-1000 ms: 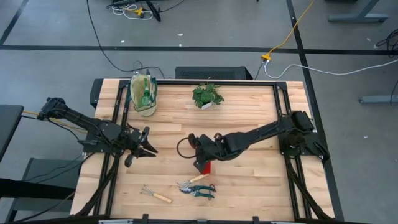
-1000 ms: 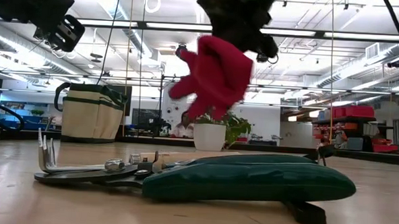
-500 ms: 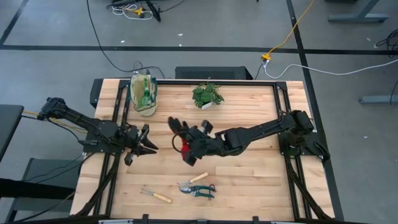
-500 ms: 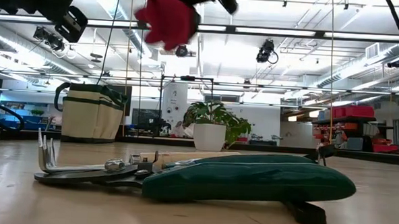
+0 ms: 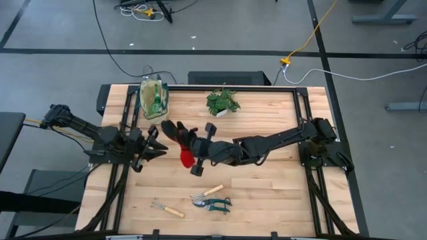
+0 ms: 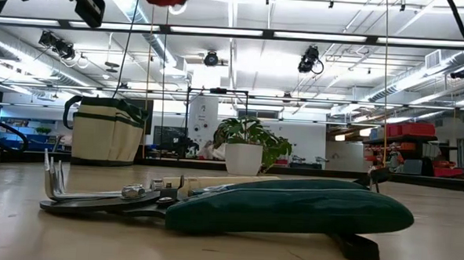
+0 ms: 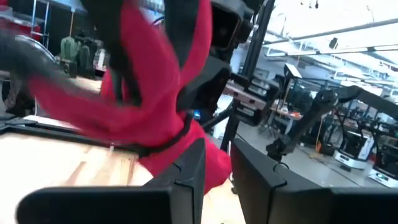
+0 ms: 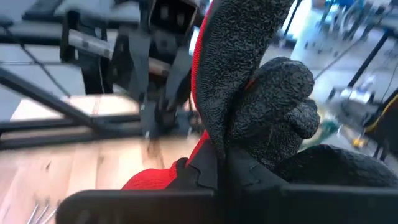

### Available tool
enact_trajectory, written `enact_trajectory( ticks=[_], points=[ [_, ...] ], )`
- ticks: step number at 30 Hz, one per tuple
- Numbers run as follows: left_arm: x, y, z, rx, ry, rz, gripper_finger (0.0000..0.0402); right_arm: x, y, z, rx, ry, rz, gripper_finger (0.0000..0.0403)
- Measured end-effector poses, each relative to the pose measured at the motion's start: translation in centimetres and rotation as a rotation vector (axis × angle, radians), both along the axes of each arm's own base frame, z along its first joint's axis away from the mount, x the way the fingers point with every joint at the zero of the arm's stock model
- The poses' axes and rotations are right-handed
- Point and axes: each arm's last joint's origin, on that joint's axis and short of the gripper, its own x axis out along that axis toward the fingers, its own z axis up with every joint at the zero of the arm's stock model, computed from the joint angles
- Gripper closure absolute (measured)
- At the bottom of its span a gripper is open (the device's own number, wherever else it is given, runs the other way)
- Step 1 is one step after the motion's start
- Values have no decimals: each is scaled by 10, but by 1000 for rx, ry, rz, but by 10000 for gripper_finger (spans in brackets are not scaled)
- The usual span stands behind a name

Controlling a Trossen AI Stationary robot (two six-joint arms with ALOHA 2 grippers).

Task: Pick & Place Garden tools in Gardening bag
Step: Put the red glove into the green gardening bag

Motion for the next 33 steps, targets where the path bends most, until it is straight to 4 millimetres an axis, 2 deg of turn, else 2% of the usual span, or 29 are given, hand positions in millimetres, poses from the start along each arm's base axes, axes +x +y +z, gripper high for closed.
enact_trajectory(
  ticks=[6, 14, 33],
  points=[
    [0, 2, 3, -8, -22, 64, 322, 3, 2, 9, -68, -67, 71, 403],
    [-1, 5, 6, -14, -51, 138, 312, 2, 3, 12, -94, -74, 114, 403],
    [-4, 7, 16, -15, -159, 163, 190, 4, 2, 15, -106, -99, 163, 403]
  ],
)
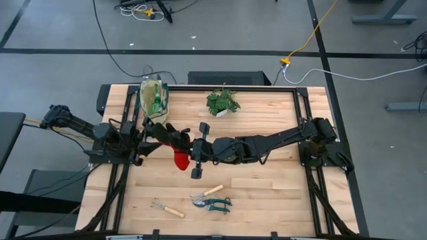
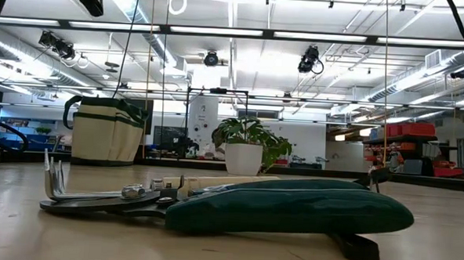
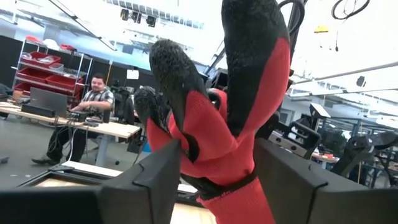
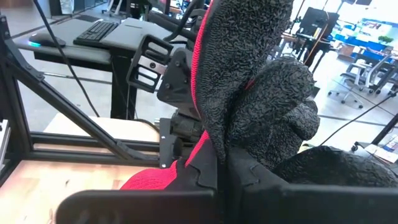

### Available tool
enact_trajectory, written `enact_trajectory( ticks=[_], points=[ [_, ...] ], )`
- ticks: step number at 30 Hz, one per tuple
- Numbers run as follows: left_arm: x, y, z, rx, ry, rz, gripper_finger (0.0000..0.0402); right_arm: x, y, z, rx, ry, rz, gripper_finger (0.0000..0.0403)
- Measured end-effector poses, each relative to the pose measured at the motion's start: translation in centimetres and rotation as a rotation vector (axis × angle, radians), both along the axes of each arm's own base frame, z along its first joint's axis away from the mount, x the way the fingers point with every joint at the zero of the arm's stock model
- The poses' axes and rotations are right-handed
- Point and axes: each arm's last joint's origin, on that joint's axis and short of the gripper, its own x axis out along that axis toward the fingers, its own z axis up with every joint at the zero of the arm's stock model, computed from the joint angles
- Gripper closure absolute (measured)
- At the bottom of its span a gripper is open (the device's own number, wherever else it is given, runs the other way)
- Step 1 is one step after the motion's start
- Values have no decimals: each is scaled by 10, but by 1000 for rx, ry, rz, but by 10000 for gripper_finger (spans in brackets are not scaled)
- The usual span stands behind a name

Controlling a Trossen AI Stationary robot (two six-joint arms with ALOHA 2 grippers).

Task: Pick & Place Garden tools in Gardening bag
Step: Put the red glove into the green gardening bag

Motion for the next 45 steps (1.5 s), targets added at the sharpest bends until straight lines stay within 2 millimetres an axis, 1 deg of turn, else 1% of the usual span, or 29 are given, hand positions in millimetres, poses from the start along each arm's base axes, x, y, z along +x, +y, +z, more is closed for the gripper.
enact_trajectory(
  ticks=[5, 9, 20, 25, 36, 40, 43, 45],
  points=[
    [-1, 1, 2, 1, -22, 13, 165, 0, 0, 0, 0, 0, 0, 403],
    [-1, 3, 2, -11, -15, 88, 156, 0, 0, 0, -4, 1, 2, 403],
    [-4, 5, 8, -23, -72, 138, 158, 1, -2, 0, -6, -2, 0, 403],
    [-3, 9, 8, -38, -68, 182, 158, 2, -3, 2, 5, -15, 46, 403],
    [9, 15, 4, -63, -59, 133, 158, 5, -13, 0, 14, -11, 44, 403],
    [11, 16, 3, -69, -61, 111, 158, 5, -13, -1, 15, -8, 43, 403],
    [11, 16, 3, -78, -61, 111, 167, 5, -14, -1, 12, -7, 42, 403],
    [11, 16, 3, -78, -61, 111, 186, 5, -14, -1, 10, 1, 40, 403]
  ],
)
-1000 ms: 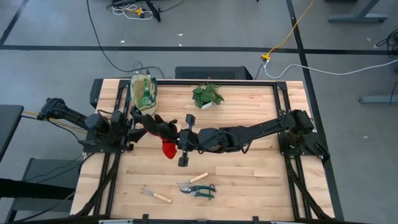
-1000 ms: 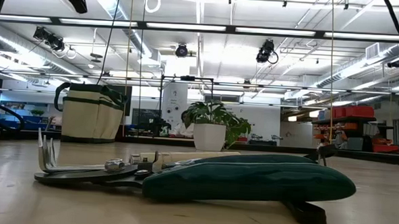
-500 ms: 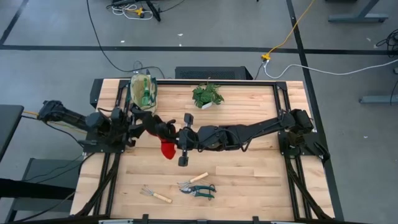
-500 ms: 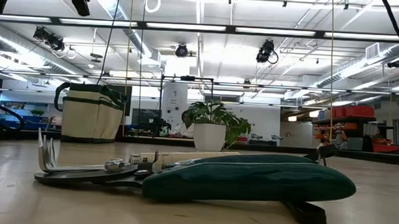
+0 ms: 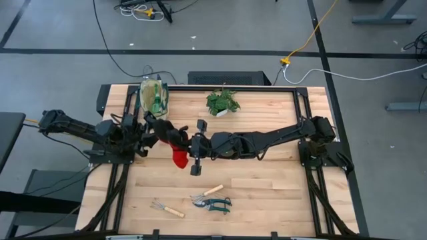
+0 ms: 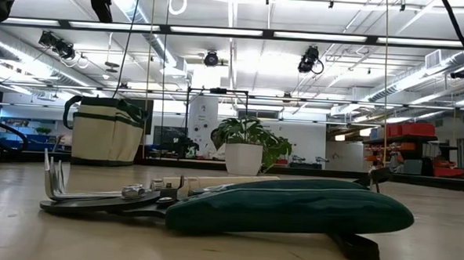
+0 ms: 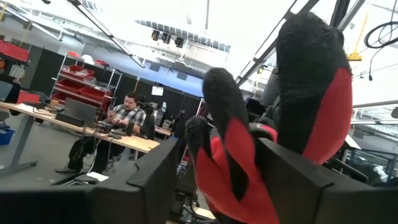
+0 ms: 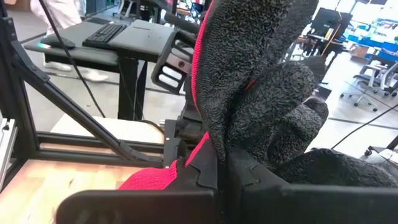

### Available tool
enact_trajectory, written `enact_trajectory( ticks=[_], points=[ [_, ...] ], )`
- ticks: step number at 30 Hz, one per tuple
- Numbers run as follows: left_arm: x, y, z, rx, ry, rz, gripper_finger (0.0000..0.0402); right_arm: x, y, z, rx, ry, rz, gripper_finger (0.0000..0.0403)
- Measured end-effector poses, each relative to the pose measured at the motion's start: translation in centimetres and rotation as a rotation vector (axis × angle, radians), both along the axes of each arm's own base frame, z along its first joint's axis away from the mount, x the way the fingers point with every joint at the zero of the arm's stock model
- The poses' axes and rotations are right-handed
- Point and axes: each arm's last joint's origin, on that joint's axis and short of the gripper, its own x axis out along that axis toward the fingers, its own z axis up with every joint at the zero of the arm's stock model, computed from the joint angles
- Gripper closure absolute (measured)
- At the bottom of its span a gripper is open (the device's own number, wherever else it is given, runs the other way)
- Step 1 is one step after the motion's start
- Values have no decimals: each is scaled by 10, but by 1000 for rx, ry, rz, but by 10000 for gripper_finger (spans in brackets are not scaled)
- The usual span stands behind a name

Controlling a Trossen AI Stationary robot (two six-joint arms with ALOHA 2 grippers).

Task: Pick & Place Garden tools in Gardening bag
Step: Put the red glove into the green gardening bag

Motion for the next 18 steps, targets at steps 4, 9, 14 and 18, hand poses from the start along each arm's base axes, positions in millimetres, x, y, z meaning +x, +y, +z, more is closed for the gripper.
enact_trajectory(
  ticks=[4, 9, 14, 18],
  points=[
    [0, 0, 0, 0, 1, -1, 254, 0, 0, -1, -2, 9, -1, 403],
    [0, 0, -1, 21, 9, -2, 373, 0, 0, -2, -6, 21, -2, 403],
    [0, -1, -1, 44, 12, -9, 393, 0, 0, -3, -8, 33, -2, 403],
    [1, -1, -1, 45, 15, -9, 396, -1, 0, -4, -10, 41, -2, 403]
  ],
)
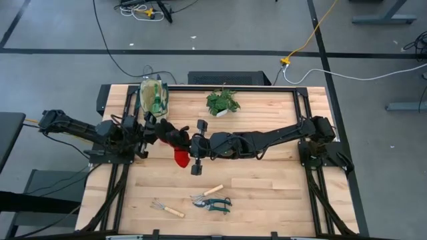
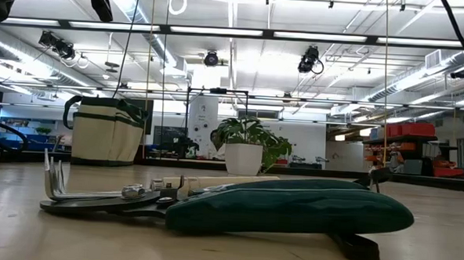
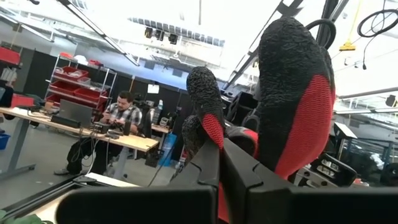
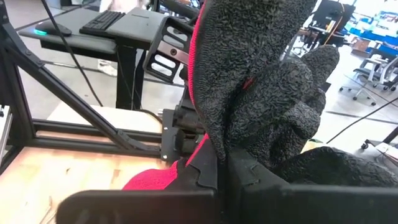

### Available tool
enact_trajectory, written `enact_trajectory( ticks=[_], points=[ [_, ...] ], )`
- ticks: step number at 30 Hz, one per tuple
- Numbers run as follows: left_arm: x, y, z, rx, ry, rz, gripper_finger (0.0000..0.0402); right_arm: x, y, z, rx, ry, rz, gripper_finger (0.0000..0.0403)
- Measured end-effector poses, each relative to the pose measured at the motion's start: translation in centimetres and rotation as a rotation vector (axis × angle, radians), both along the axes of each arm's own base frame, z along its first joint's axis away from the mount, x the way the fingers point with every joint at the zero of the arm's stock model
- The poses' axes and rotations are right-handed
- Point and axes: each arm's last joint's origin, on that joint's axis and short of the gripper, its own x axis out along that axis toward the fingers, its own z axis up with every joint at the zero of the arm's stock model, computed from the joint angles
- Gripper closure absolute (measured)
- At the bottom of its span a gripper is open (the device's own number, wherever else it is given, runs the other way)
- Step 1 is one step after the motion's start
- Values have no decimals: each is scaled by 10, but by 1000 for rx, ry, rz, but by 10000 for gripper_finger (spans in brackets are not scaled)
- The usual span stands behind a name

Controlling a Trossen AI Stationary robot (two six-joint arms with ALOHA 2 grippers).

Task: Pick & Place Garden tools in Gardening bag
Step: Put the red glove into the green gardening bag

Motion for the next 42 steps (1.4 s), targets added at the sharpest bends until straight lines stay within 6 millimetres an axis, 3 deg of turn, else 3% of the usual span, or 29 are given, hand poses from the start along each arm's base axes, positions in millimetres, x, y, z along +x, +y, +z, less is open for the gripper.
enact_trajectory(
  ticks=[11, 19, 28, 32, 36, 42],
  points=[
    [-1, 1, -1, 8, 14, 14, 399, -1, 0, -2, -6, 25, -1, 389],
    [-16, 5, 3, 13, 32, 64, 400, -1, -1, -4, -20, 46, -36, 385],
    [-30, 11, 34, 42, 172, 143, 400, -1, -3, -4, -47, 47, -64, 375],
    [-33, 12, 39, 41, 203, 179, 400, -1, -3, -4, -54, 45, -70, 370],
    [-33, 14, 39, 39, 214, 227, 400, -1, -1, -4, -55, 47, -57, 352],
    [-34, 16, 38, 65, 241, 316, 400, -1, -2, -4, -55, 44, -63, 294]
  ],
)
